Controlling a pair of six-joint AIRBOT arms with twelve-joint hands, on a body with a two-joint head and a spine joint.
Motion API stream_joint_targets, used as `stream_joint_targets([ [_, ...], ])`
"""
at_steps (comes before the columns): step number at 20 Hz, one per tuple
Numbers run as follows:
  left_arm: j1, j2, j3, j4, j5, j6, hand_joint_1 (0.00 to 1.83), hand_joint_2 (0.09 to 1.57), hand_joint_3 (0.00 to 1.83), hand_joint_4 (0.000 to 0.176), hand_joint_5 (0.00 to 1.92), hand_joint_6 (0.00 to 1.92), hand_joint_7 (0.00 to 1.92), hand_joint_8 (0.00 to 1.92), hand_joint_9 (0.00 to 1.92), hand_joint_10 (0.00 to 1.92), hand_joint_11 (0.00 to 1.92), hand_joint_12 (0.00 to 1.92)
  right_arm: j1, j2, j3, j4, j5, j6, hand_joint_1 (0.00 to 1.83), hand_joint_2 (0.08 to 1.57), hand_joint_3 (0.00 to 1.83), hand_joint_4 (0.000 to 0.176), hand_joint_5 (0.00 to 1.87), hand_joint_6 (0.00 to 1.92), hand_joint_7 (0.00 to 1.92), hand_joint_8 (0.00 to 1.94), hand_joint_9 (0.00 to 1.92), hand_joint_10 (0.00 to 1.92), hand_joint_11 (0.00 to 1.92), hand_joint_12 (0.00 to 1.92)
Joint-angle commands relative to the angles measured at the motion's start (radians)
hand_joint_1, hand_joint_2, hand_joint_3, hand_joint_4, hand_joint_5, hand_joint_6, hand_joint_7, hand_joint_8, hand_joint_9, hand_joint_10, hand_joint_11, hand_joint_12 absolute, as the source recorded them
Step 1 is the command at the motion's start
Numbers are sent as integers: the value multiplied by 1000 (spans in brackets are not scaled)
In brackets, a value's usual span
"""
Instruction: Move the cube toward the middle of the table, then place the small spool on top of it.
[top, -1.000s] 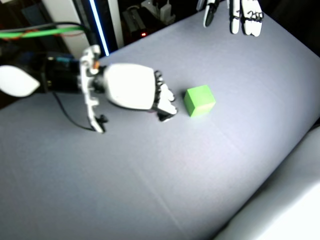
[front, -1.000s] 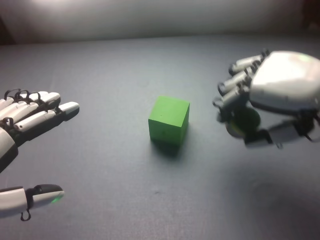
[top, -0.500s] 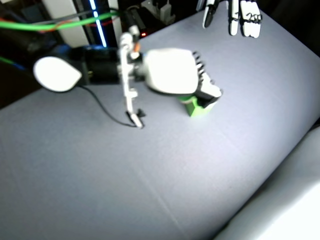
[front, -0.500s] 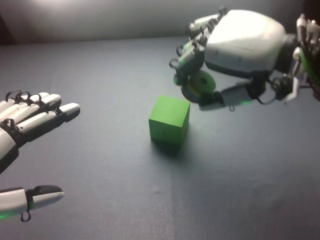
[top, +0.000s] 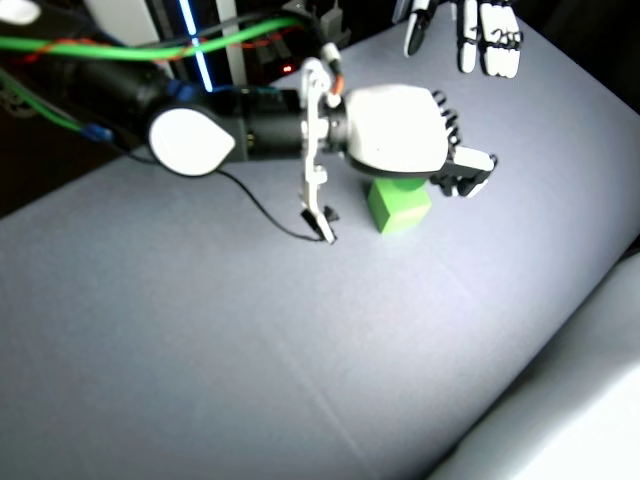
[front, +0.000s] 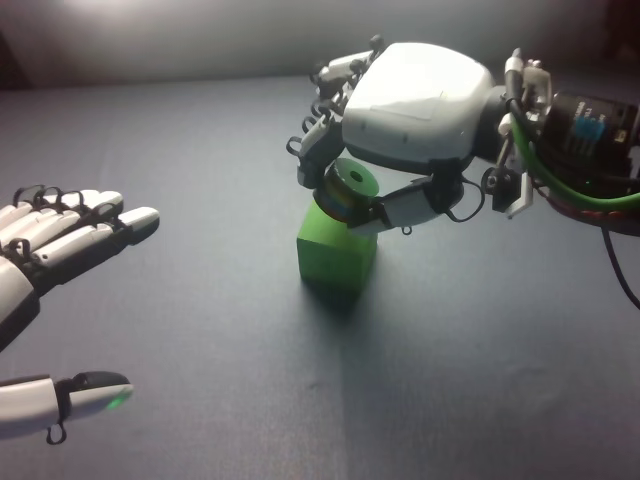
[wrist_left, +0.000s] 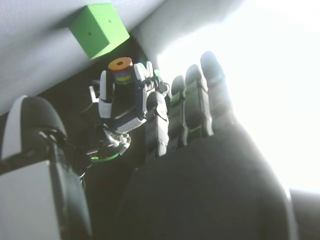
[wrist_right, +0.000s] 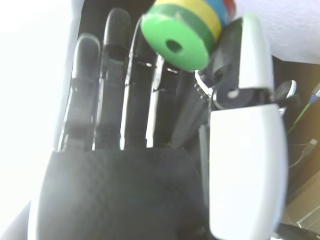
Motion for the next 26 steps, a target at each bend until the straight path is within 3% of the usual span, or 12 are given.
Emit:
stream_joint_targets([
  [1,-2,-1,3,4,-121,-5,823,1001,0,141,183,6,125,4,111,7,52,394,15,-1,1,31,82,-15,1259,1047,3,0,1158,797,1096,660,1140,84,586,1152],
  [3,-2,-1,3,4,-121,-5,857,1012,0,125,189,3,111,0,90,0,7,417,15,-2,5,31,65,-21,1253,1055,7,0,1100,716,1116,874,1132,451,701,1281],
  [5,-1,-1,2,4,-122,-7,876,1011,0,140,190,1,108,0,82,0,0,434,15,-2,5,31,60,-21,1256,1066,0,0,1187,543,1017,1061,925,826,610,1402],
  [6,-1,-2,2,2,-122,-7,890,1011,0,134,201,1,119,1,93,2,0,465,15,-2,4,32,58,-21,1262,1050,0,0,1258,505,1006,980,853,738,482,1358],
  [7,-1,-2,3,2,-122,-8,896,1009,0,129,208,1,128,1,104,2,0,495,15,-2,4,32,55,-21,1270,1054,2,0,1311,348,966,1105,823,924,491,1492],
  [11,-1,-3,5,2,-125,-12,865,1003,0,128,211,1,125,0,103,0,0,497,15,-6,11,31,52,-21,1272,1027,0,0,1257,608,1102,715,923,650,567,1322],
  [14,-1,-5,6,2,-127,-14,844,1000,0,144,204,1,119,2,91,1,0,418,15,-13,15,31,52,-23,1265,1030,1,0,1261,449,1106,875,959,832,684,1429],
  [15,-1,-5,6,2,-126,-15,843,994,0,147,206,2,124,5,95,4,0,407,15,-13,16,31,52,-23,1249,1051,0,24,1129,743,1125,757,948,742,657,1344],
  [22,-1,-8,8,2,-127,-19,860,995,0,133,218,1,136,3,103,3,0,432,15,-20,21,32,43,-23,1228,1102,1,0,966,888,1046,997,1048,405,701,1272],
  [23,-1,-8,8,2,-127,-19,855,993,0,135,219,0,142,1,107,2,0,463,15,-21,21,32,43,-23,1139,1096,2,0,1002,918,961,522,1039,382,681,1270],
  [25,-1,-9,8,2,-127,-20,848,1004,3,129,205,2,136,0,100,0,0,432,14,-22,20,32,43,-23,1117,1078,0,0,1044,871,1044,133,1016,328,575,1311],
  [26,-1,-9,8,2,-127,-20,844,1003,2,137,205,1,133,0,97,0,0,406,14,-23,20,32,42,-23,1084,1006,0,0,910,387,1039,75,993,310,556,1273],
])
